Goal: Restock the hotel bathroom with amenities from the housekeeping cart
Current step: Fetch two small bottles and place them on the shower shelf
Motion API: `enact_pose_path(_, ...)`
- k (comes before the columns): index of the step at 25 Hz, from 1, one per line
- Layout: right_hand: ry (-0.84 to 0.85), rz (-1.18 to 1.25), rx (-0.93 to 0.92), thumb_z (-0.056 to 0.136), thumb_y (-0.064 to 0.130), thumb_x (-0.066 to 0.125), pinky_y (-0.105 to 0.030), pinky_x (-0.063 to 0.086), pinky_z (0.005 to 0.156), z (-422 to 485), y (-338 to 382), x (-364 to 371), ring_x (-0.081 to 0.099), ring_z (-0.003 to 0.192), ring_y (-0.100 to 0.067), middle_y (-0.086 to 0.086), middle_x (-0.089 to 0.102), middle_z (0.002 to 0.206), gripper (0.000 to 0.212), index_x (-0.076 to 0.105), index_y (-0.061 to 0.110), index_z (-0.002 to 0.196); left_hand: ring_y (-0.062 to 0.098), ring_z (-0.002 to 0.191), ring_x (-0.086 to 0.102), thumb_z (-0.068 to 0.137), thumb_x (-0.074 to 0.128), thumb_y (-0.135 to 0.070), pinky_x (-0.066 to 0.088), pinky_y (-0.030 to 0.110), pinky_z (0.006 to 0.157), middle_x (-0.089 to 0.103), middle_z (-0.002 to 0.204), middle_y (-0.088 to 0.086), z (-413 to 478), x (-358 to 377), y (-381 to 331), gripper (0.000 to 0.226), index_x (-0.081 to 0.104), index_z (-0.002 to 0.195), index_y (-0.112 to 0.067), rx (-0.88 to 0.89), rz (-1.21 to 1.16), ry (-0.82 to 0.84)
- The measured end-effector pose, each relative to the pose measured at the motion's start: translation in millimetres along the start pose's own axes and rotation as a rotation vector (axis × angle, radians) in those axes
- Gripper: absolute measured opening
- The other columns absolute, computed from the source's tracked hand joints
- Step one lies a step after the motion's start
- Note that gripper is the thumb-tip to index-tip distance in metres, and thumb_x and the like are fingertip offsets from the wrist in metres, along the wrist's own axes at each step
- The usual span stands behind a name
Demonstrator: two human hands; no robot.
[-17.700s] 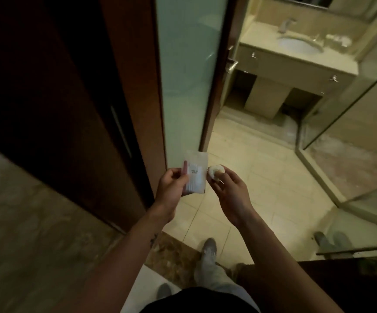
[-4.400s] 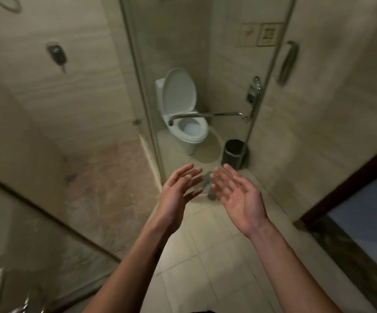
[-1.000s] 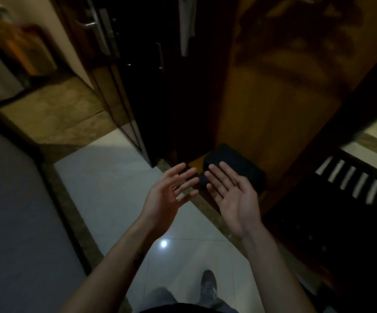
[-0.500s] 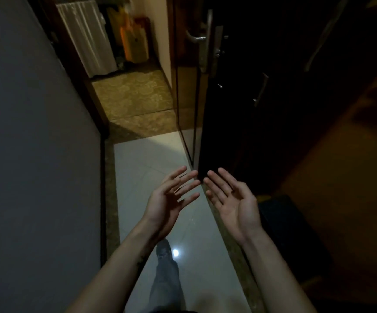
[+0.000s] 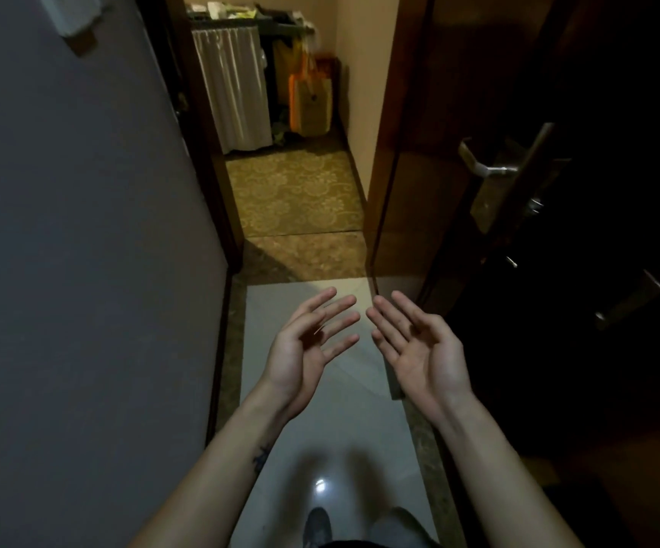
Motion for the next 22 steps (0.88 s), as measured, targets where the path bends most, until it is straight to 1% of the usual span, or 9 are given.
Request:
enact_pose_path(6,0.04,-0.02,0.086,0.102,0.023,0.038,-0.039,0.046,0.105,135,5,37,0.065,0.122,-0.028,-0.014,0.068,0.13,0.04,0.055,0.01,0.136,0.035,0.122,0.064,0.102,0.04,-0.009,0.052,0.047,0.097,0.068,0.129,0.018,114,-28,-41,0.037,0.053,0.136,-0.007,0.035,-0.035,-0.107)
enact_pose_path(11,0.069,0.006,0.13,0.103,0.023,0.038,-0.039,0.047,0.102,284,31,62,0.064,0.123,-0.028,-0.015,0.066,0.133,0.04,0.053,0.01,0.138,0.035,0.121,0.065,0.101,0.04,-0.008,0.051,0.049,0.1,0.068,0.129,0.019,248,-30,-78,0.038,0.052,0.138,-0.006,0.062,-0.036,-0.184)
enact_pose_path(14,0.07,0.033,0.175,0.103,0.021,0.036,-0.039,0.049,0.096,358,48,87,0.064,0.122,-0.029,-0.016,0.066,0.133,0.039,0.056,0.009,0.134,0.033,0.121,0.065,0.101,0.042,-0.009,0.051,0.049,0.101,0.069,0.129,0.017,316,-26,-110,0.038,0.052,0.138,-0.008,0.075,-0.018,-0.207)
enact_pose_path(17,0.125,-0.007,0.181,0.103,0.022,0.035,-0.037,0.049,0.093,431,69,114,0.067,0.119,-0.025,-0.011,0.07,0.127,0.038,0.057,0.011,0.133,0.029,0.122,0.065,0.099,0.047,-0.015,0.05,0.048,0.1,0.069,0.129,0.013,382,-26,-140,0.037,0.054,0.136,-0.012,0.111,0.014,-0.222)
enact_pose_path(19,0.112,-0.018,0.198,0.096,0.024,0.045,-0.037,0.049,0.093,473,77,130,0.067,0.119,-0.025,-0.011,0.069,0.129,0.042,0.059,0.01,0.133,0.028,0.123,0.065,0.104,0.042,-0.016,0.049,0.047,0.101,0.067,0.133,0.012,420,-31,-158,0.036,0.053,0.138,-0.013,0.121,-0.001,-0.215)
enact_pose_path(20,0.104,-0.019,0.203,0.091,0.027,0.05,-0.037,0.049,0.093,495,78,138,0.066,0.119,-0.025,-0.011,0.069,0.13,0.047,0.059,0.01,0.134,0.027,0.123,0.065,0.105,0.039,-0.016,0.049,0.046,0.1,0.067,0.134,0.012,440,-36,-167,0.036,0.051,0.139,-0.013,0.125,-0.012,-0.212)
enact_pose_path(22,0.076,-0.013,0.214,0.085,0.032,0.051,-0.038,0.049,0.093,536,76,153,0.066,0.12,-0.026,-0.011,0.068,0.131,0.054,0.059,0.01,0.134,0.028,0.123,0.064,0.106,0.037,-0.015,0.05,0.044,0.098,0.066,0.134,0.012,477,-48,-185,0.036,0.051,0.139,-0.012,0.112,-0.048,-0.225)
Point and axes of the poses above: each hand's wrist, its own z-axis towards the middle knuckle, its own x-axis out of the palm, y = z × x, the point moved 2 cm from there along z, towards the middle knuckle
